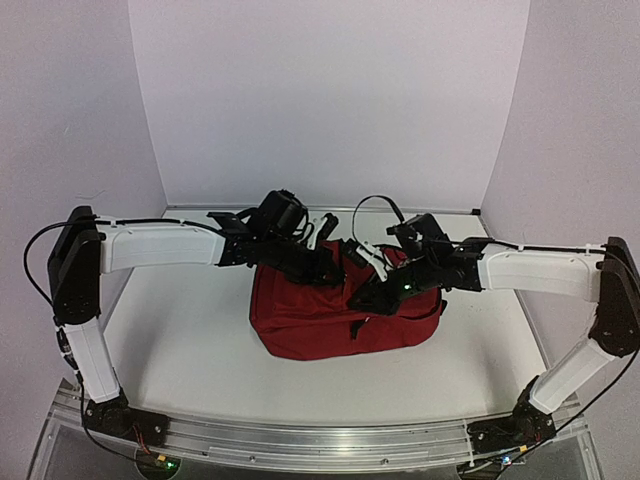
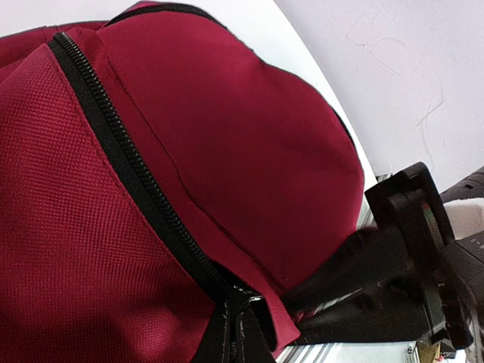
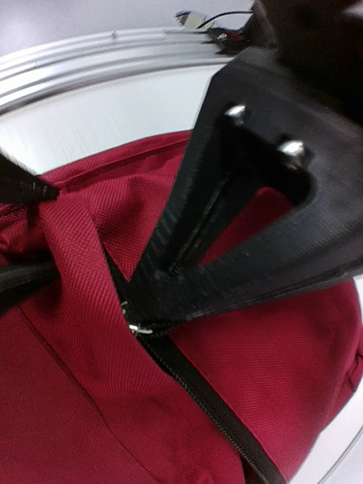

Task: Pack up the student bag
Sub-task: Zip the student bag at the center of the board.

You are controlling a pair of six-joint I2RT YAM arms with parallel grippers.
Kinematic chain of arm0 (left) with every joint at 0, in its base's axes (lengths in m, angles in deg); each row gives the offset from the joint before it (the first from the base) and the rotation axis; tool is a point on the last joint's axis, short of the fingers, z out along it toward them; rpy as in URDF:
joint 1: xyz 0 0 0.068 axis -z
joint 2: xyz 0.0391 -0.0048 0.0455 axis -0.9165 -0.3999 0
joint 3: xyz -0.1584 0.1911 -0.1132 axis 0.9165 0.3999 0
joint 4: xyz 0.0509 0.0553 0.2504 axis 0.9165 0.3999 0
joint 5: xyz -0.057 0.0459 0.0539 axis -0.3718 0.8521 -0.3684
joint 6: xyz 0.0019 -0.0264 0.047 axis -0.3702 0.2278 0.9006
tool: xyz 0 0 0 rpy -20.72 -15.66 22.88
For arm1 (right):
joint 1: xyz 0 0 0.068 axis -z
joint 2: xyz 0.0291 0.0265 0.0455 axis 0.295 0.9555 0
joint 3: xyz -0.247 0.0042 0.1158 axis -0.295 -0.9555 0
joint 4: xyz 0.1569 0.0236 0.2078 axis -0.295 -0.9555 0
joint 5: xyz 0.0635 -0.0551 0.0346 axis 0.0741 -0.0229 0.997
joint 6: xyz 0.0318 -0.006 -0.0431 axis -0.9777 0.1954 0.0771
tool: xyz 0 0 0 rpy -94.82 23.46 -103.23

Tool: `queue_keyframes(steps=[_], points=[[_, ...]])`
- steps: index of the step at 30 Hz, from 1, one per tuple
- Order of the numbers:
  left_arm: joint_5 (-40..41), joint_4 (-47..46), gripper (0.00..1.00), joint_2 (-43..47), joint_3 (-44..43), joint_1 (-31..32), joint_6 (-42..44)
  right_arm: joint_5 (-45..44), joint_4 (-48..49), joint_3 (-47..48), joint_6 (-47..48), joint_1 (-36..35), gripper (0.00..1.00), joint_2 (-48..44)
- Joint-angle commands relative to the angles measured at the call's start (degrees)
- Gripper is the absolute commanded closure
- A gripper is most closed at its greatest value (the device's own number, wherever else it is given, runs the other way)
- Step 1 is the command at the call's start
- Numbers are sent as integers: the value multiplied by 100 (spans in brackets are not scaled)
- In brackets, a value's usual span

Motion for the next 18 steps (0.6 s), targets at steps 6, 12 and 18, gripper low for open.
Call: queue_keyframes(steps=[6,12,18], points=[[936,768,100,-244,-891,-183,176,-142,295,-554,404,-193,100,-77],[1182,975,100,-328,-1319,-587,282,-26,294,-891,524,-377,100,-204],[935,1305,99,-472,-1829,-636,777,300,278,-987,538,-518,100,-328]])
